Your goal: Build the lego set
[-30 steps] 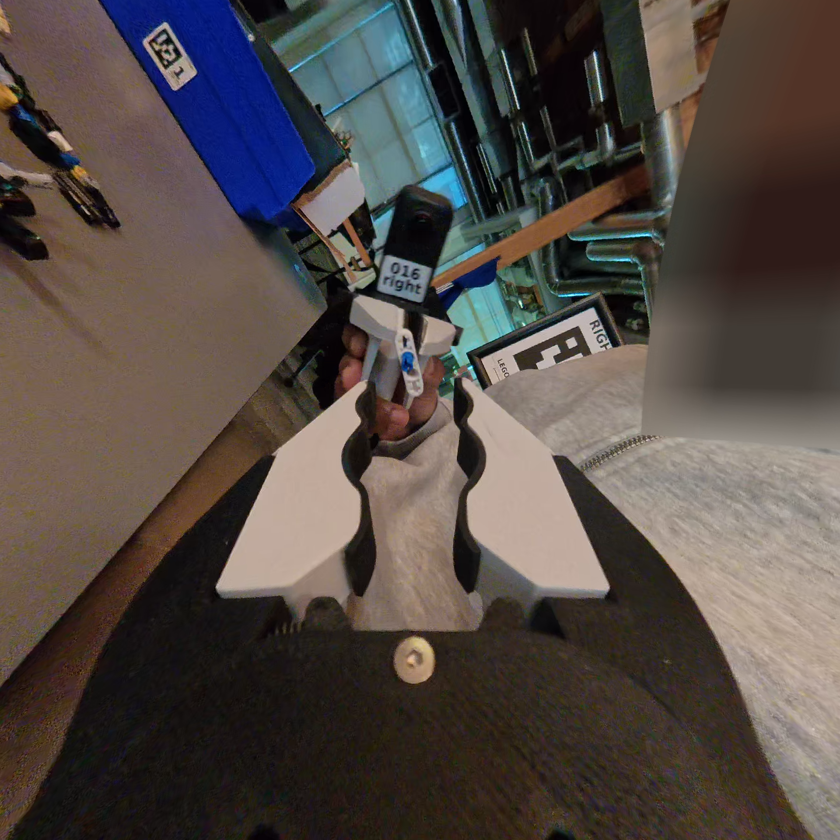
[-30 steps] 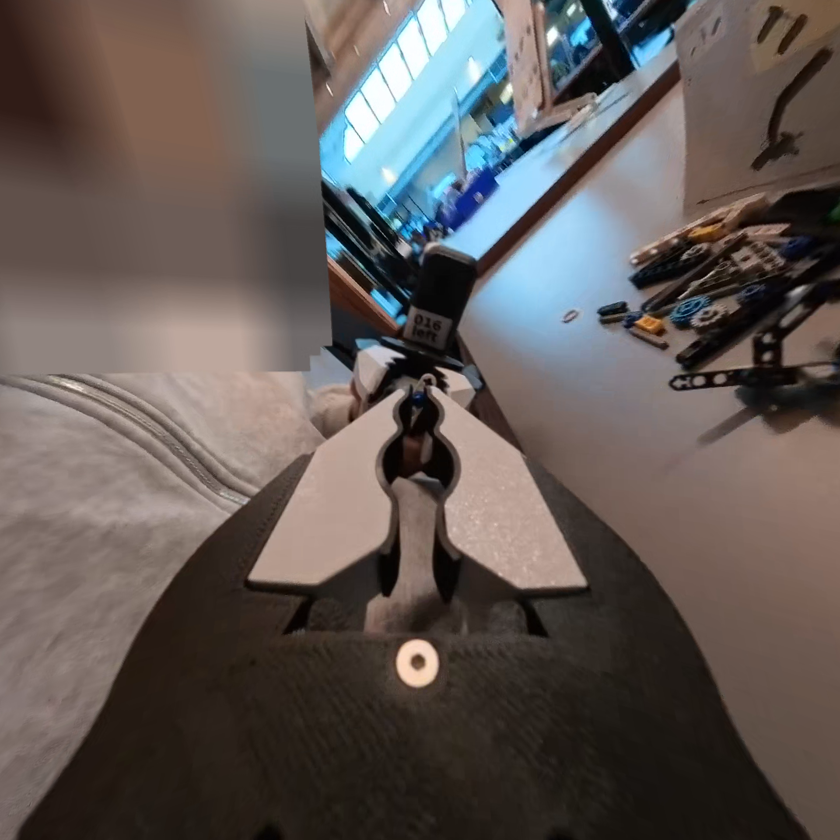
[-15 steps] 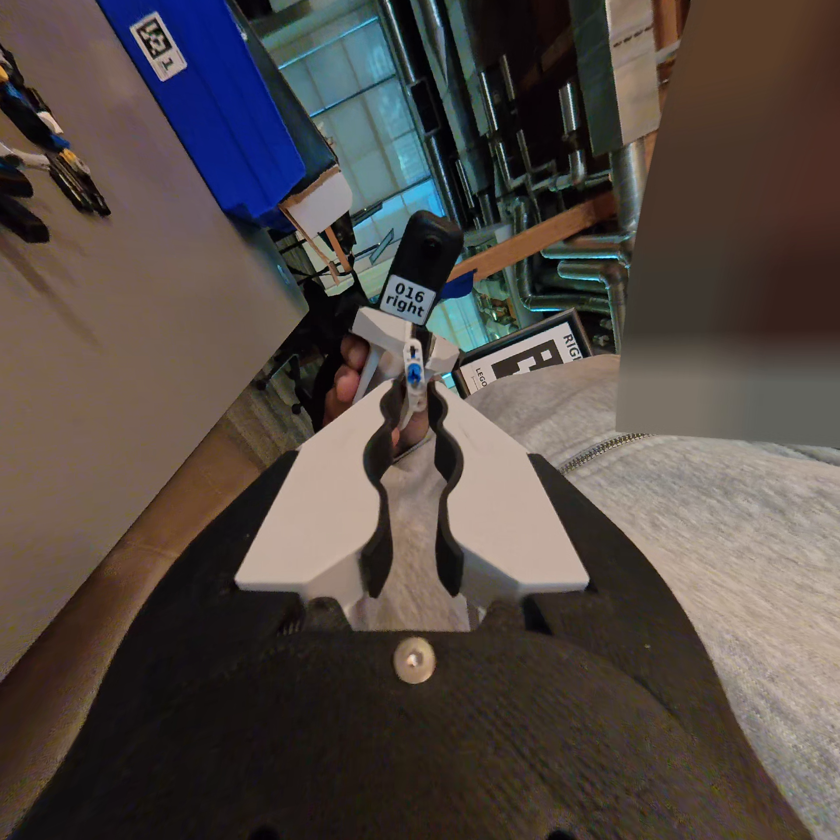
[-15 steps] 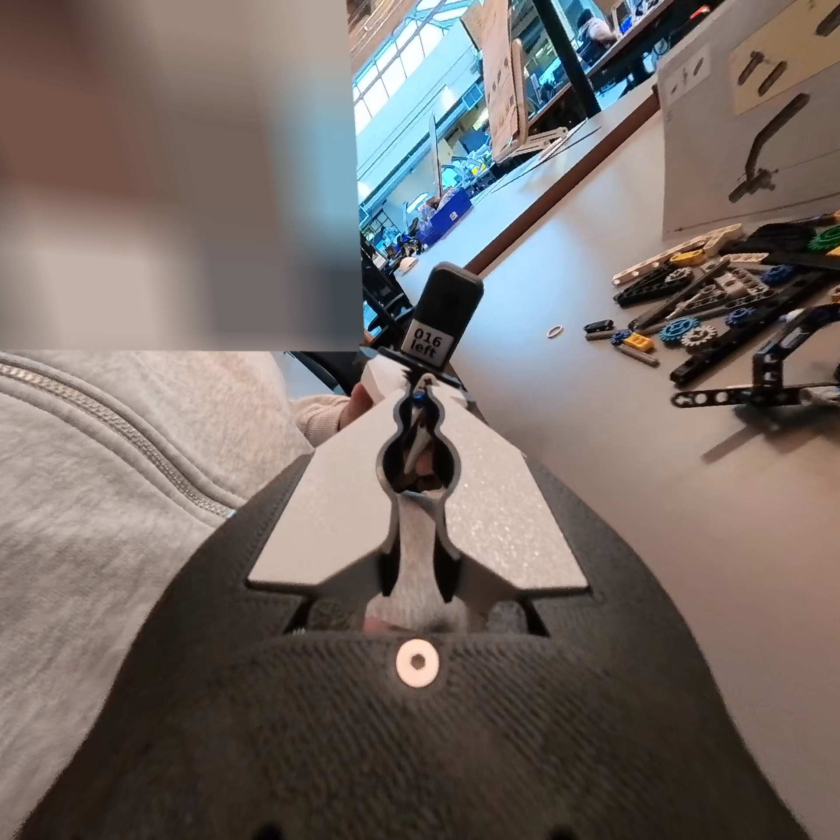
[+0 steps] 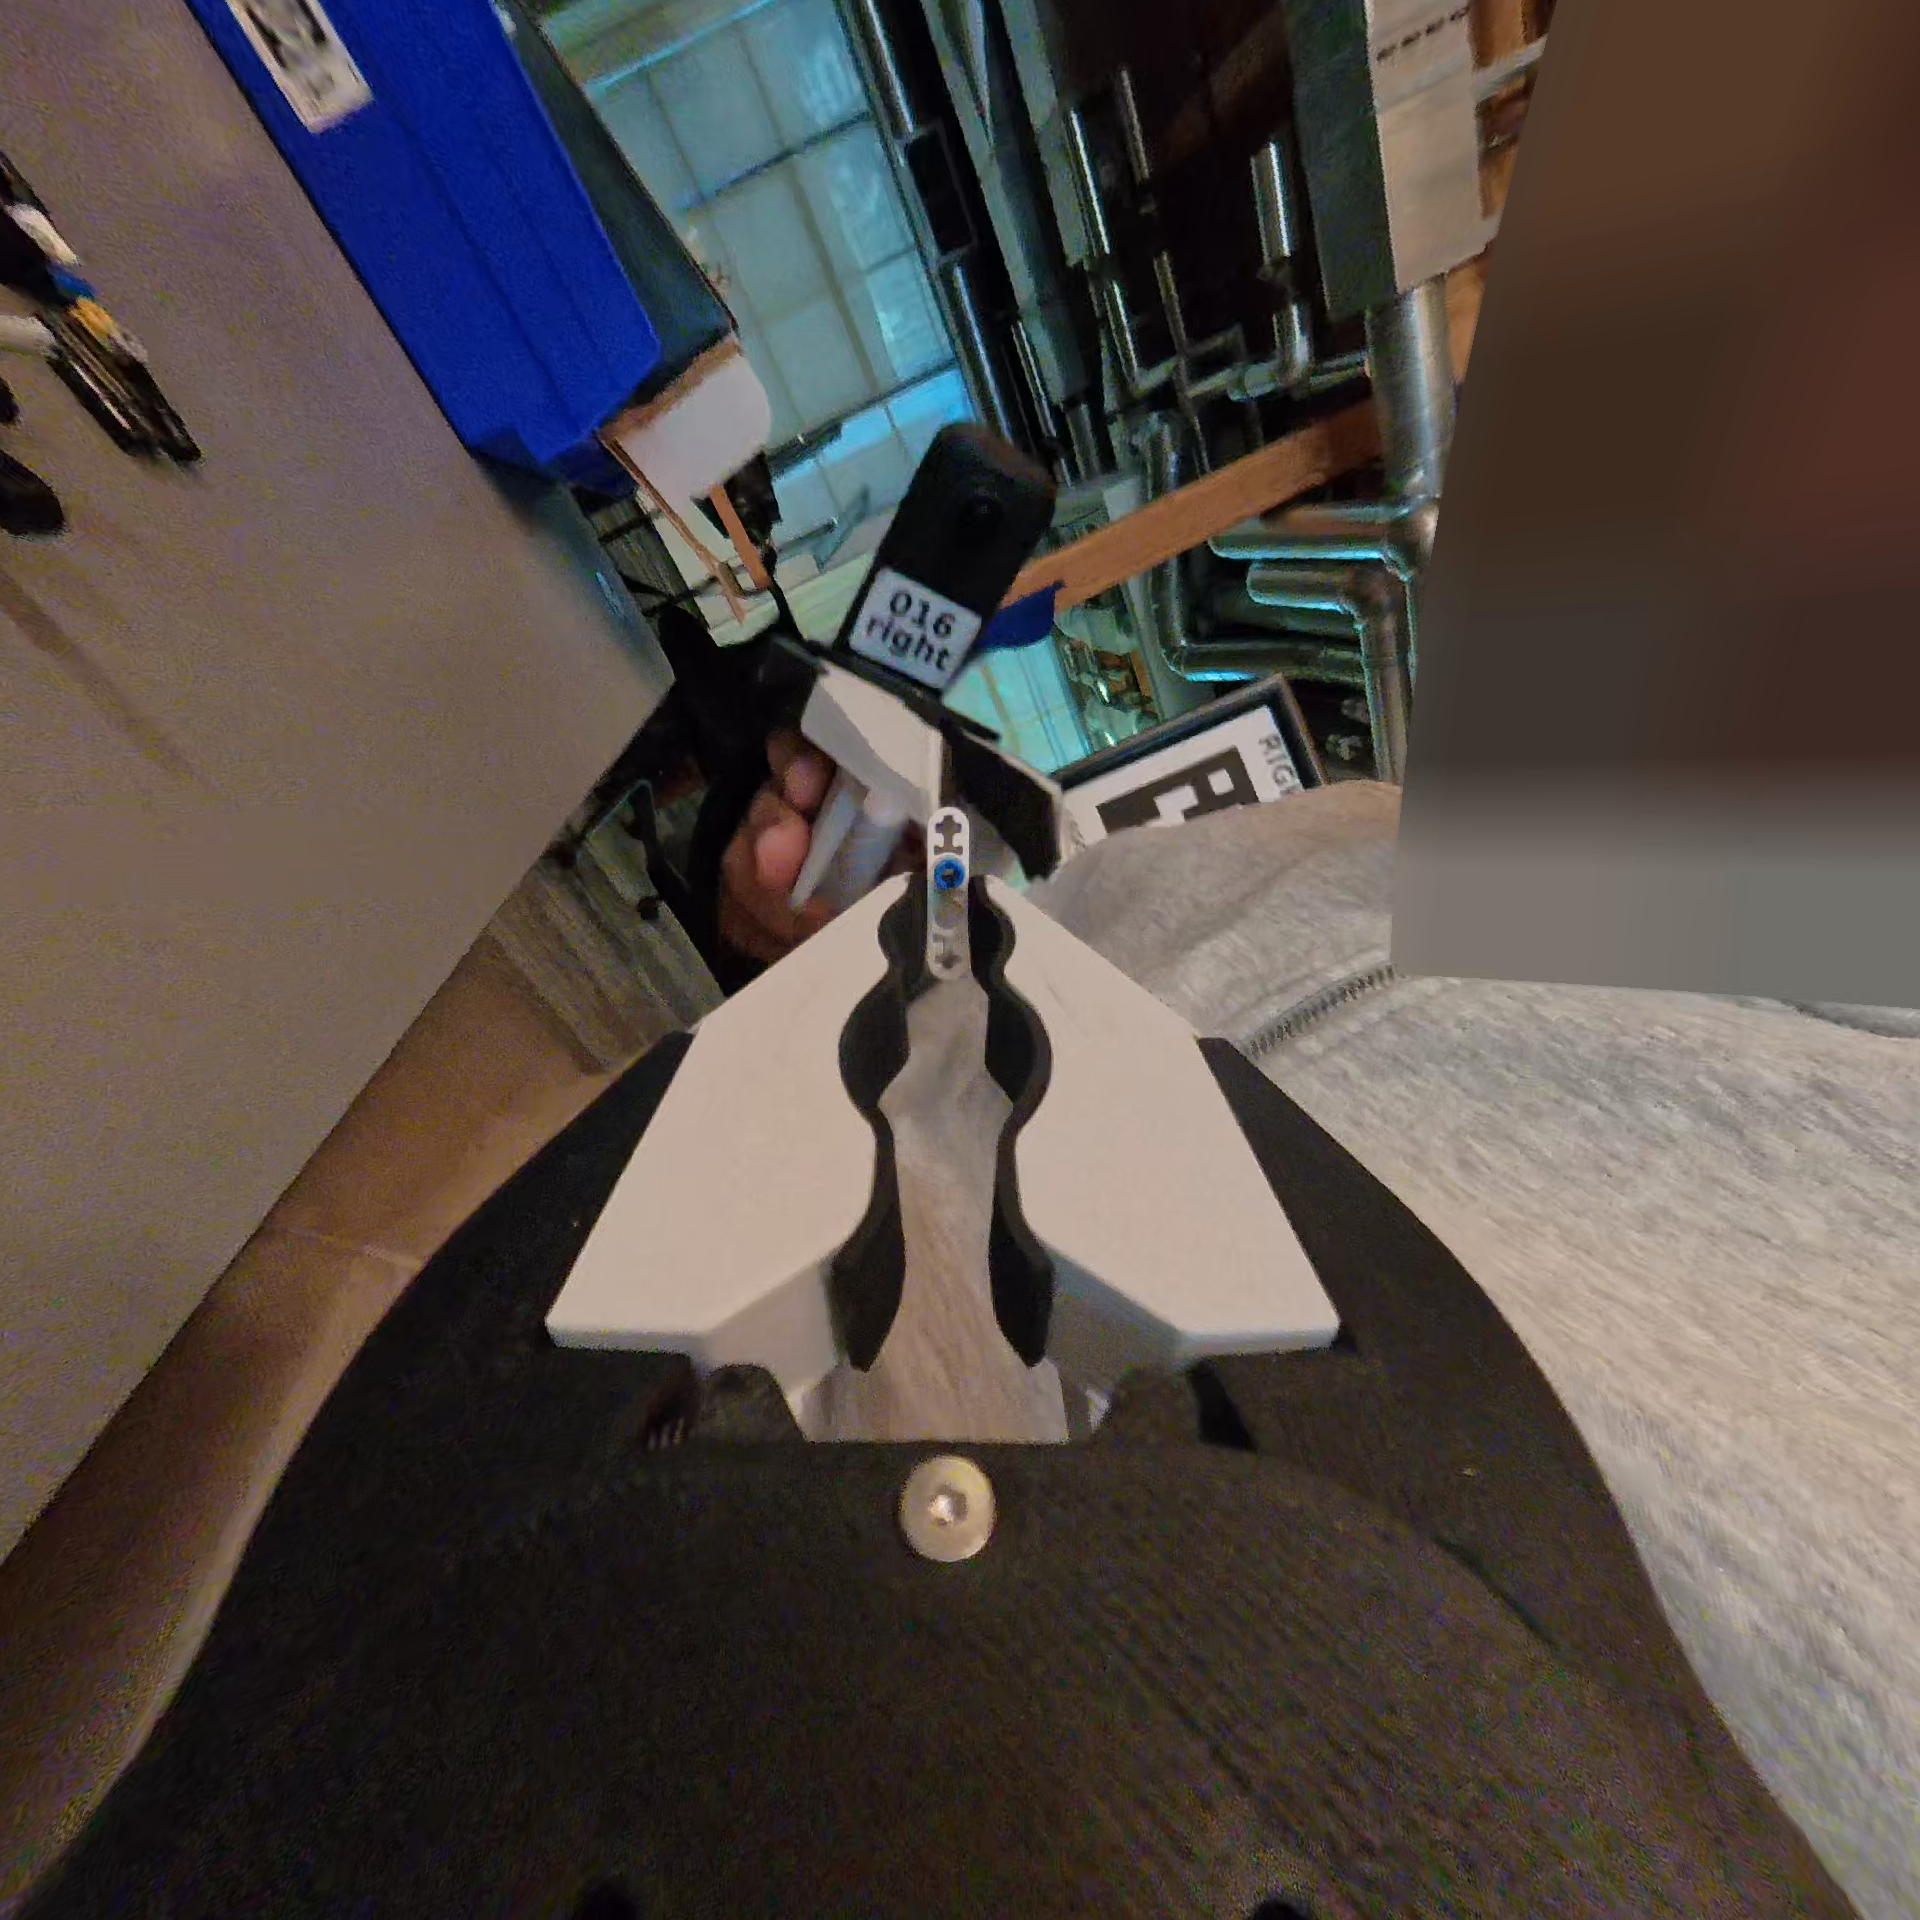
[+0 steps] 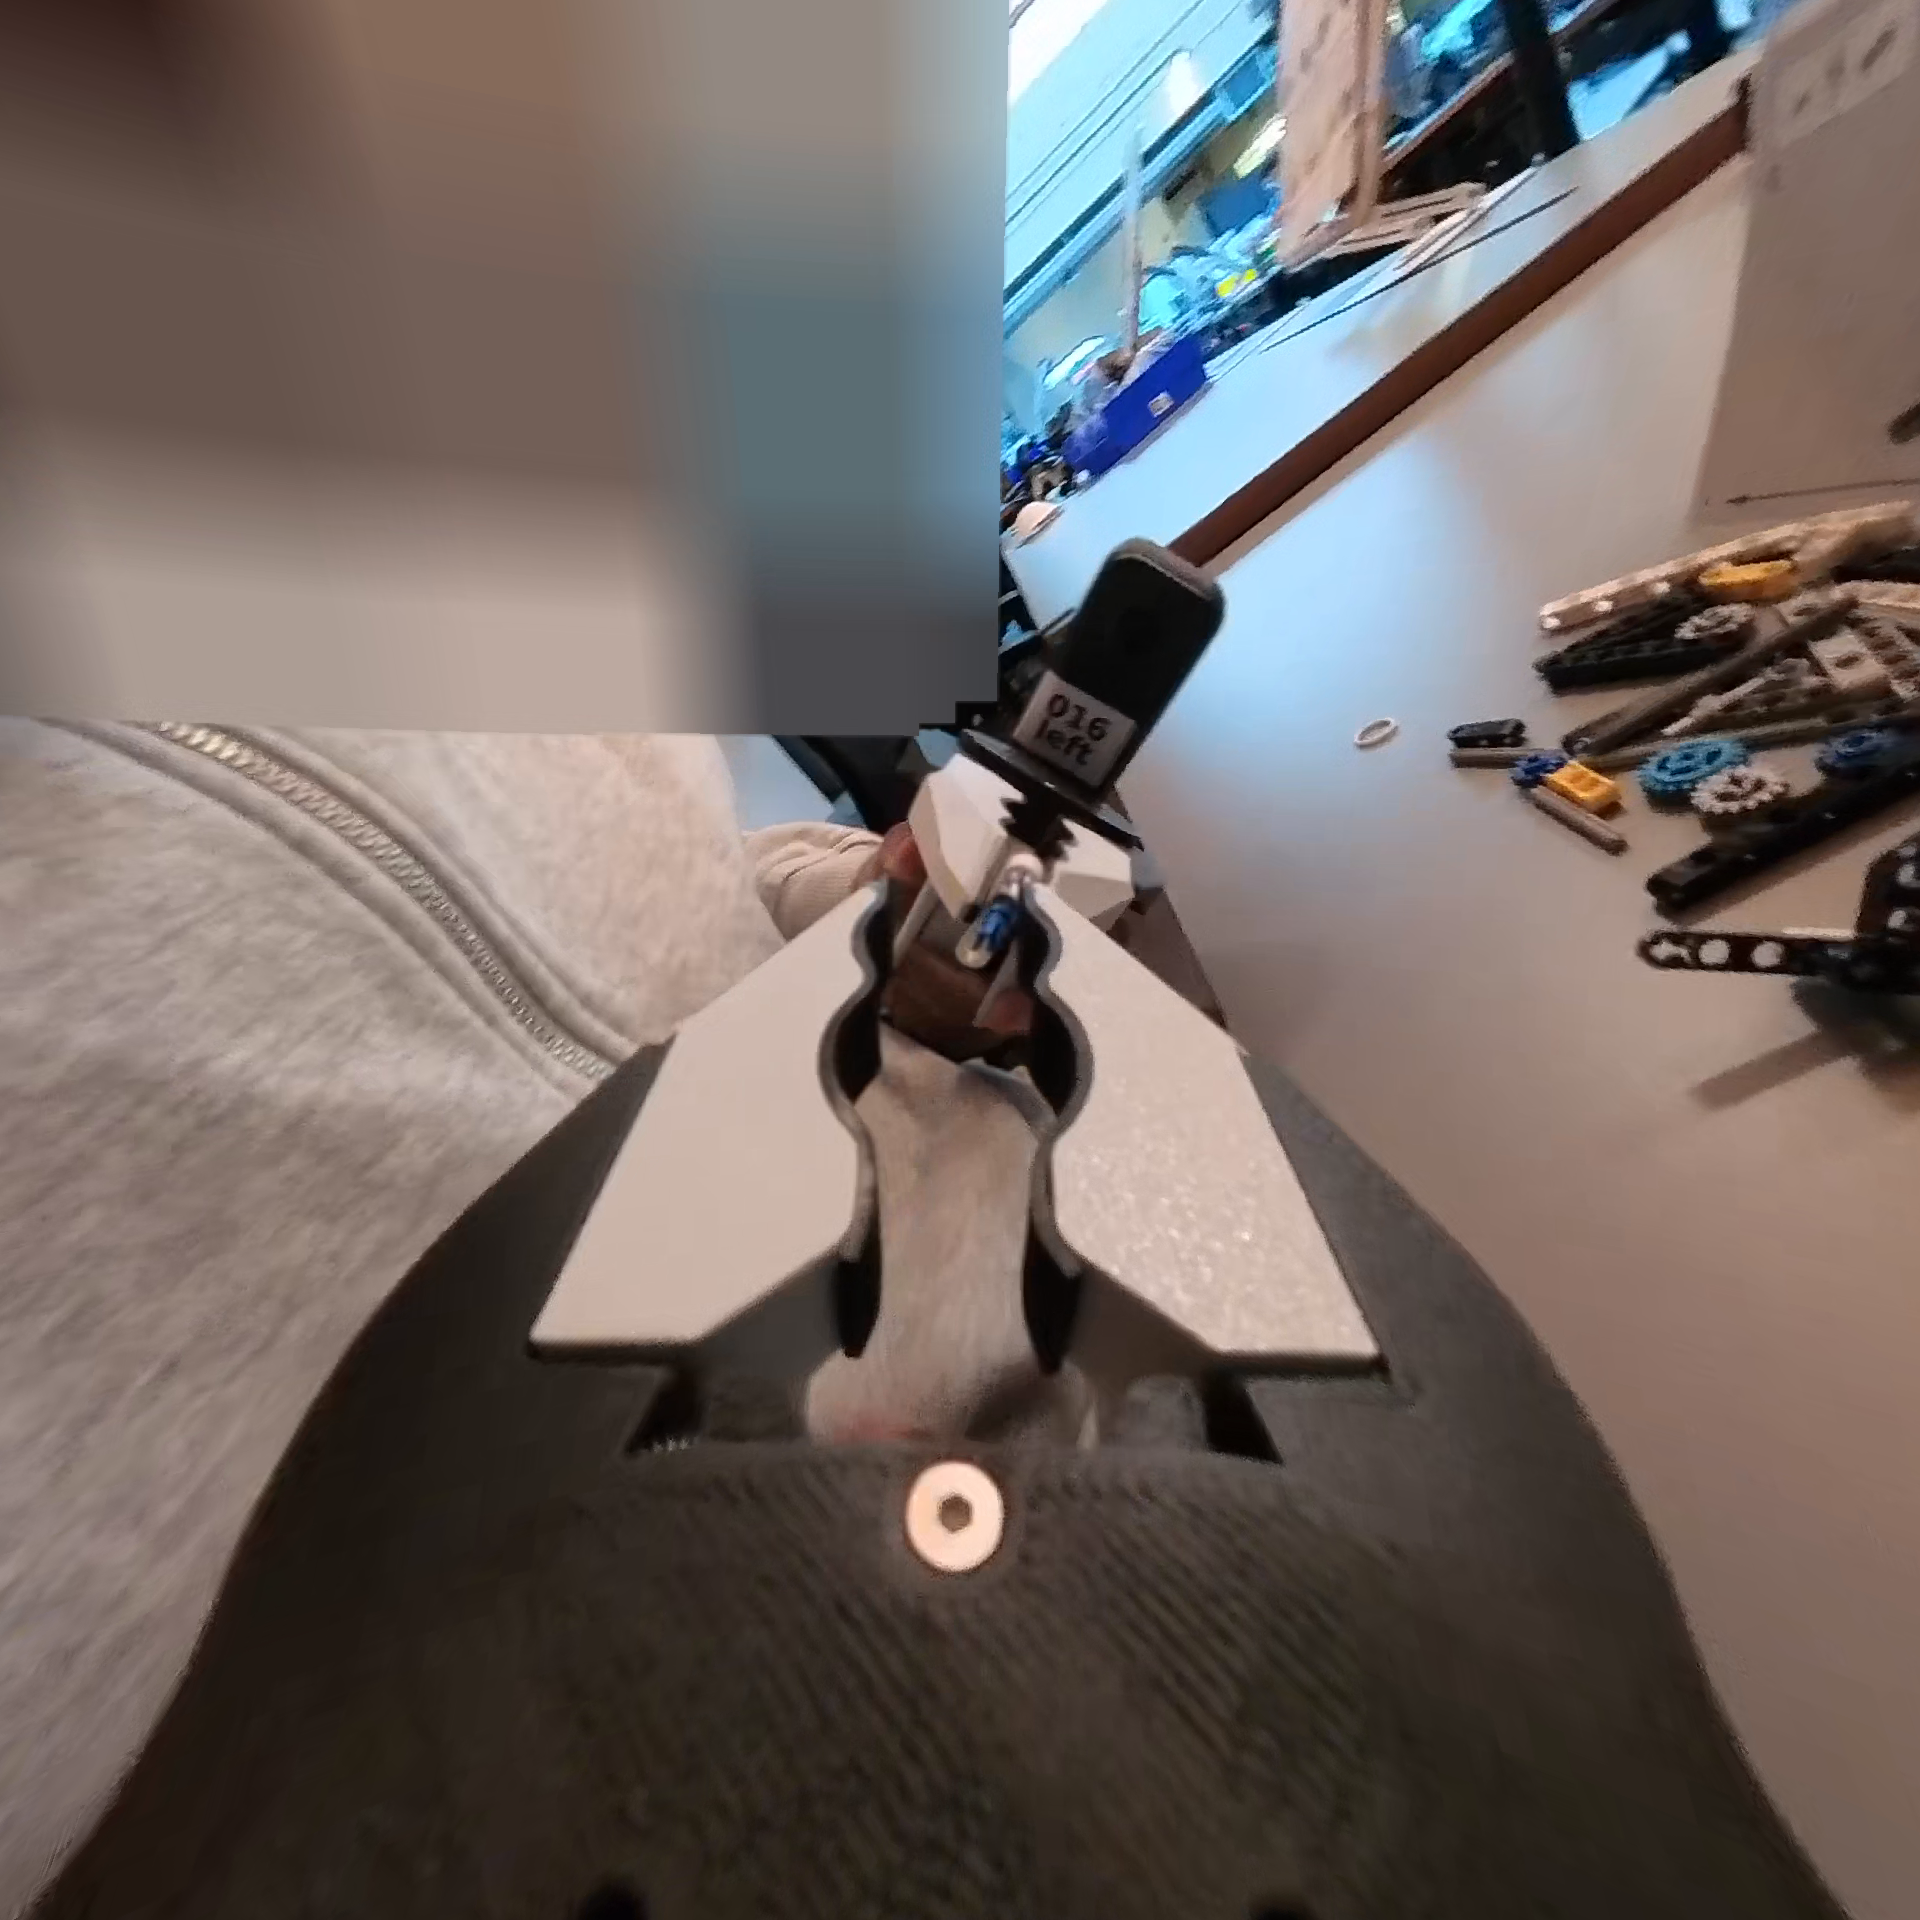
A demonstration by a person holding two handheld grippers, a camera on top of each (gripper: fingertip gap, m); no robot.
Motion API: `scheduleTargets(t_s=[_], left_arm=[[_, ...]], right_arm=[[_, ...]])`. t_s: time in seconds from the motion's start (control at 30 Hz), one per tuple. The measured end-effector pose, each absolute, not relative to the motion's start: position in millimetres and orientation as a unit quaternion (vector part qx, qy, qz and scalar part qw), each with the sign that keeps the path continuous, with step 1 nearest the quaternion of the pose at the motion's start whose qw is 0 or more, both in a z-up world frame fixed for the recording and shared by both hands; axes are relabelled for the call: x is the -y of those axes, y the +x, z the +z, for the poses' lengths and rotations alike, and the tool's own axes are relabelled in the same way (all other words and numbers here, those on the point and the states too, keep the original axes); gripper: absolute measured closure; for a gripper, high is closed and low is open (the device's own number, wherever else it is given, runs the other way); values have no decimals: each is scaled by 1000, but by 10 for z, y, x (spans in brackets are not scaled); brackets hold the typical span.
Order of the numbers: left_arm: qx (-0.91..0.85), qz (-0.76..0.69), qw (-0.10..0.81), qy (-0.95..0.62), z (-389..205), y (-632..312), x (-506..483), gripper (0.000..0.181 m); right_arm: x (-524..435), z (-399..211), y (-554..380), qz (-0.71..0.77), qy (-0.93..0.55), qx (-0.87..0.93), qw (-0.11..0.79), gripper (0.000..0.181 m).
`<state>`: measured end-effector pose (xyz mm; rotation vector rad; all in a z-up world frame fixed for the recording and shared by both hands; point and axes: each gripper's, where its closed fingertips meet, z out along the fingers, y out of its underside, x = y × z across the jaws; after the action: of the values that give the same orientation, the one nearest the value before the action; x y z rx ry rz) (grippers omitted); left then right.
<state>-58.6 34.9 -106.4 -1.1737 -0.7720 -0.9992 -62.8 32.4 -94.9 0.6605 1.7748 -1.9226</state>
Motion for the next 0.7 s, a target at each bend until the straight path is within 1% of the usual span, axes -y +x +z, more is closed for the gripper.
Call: scheduleTargets(t_s=[0.1,0.2,0.47,0.57,0.6,0.7], left_arm=[[317,-473,632,-526,-1063,-461,-373,175],[293,-508,623,-518,-1002,-344,-405,176],[285,-538,604,-514,-997,-258,-403,175],[284,-555,599,-502,-998,-253,-402,175],[280,-561,596,-502,-996,-236,-406,175],[278,-557,599,-504,-980,-255,-415,175]], right_arm=[[-338,-965,-527,-680,182,-679,210,142],[-264,-1101,-305,-639,117,-727,223,136],[-302,-953,-311,-658,60,-721,208,148],[-277,-988,-276,-651,49,-730,200,156],[-271,-997,-281,-652,48,-731,193,162],[-282,-981,-307,-660,58,-722,200,164]])
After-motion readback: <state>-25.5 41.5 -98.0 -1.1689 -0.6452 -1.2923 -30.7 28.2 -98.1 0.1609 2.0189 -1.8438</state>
